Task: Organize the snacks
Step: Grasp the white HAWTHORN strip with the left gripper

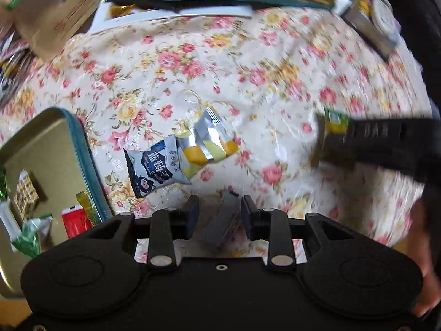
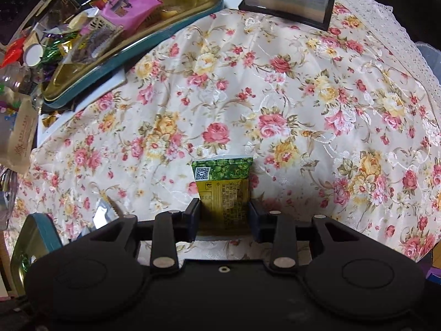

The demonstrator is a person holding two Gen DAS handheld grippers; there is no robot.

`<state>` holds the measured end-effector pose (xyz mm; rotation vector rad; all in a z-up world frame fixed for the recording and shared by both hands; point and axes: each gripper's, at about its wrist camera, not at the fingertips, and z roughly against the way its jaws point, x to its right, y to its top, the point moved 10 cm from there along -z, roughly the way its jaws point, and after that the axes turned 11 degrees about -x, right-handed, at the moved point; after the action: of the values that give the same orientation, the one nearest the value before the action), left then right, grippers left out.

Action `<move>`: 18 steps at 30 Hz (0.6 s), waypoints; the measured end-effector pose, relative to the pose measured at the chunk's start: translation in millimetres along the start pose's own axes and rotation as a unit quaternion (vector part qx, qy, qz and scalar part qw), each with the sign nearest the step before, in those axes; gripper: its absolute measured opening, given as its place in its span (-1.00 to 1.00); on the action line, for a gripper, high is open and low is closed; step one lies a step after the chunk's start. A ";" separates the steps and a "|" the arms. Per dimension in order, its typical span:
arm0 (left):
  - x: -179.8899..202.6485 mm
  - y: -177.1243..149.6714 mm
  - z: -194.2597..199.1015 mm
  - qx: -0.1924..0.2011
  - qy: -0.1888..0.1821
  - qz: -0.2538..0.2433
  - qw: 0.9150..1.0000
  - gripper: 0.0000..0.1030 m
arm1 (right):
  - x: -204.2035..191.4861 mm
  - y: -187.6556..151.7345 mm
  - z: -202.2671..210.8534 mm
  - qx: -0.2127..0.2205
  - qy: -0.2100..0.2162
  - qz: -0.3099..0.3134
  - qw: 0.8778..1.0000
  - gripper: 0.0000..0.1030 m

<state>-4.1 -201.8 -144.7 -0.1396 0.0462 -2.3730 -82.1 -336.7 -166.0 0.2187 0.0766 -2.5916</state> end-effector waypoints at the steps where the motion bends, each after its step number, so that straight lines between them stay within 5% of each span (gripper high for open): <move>1: 3.0 -4.0 -1.9 -0.002 0.004 -0.015 1.000 -0.22 | 0.0 -0.8 1.9 0.000 0.002 0.001 1.000 -0.26; 6: 14.7 -14.2 -7.9 -0.007 -0.001 -0.046 0.999 -0.22 | -4.2 -3.7 10.0 0.002 0.014 0.002 1.000 -0.26; 18: 19.0 -20.0 -35.9 -0.030 0.051 -0.051 0.997 -0.22 | 1.5 -15.4 35.8 0.014 0.029 0.009 0.999 -0.26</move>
<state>-35.5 -200.9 -177.2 -0.0499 0.1624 -2.4805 -96.4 -327.7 -130.8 0.3028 0.0594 -2.5700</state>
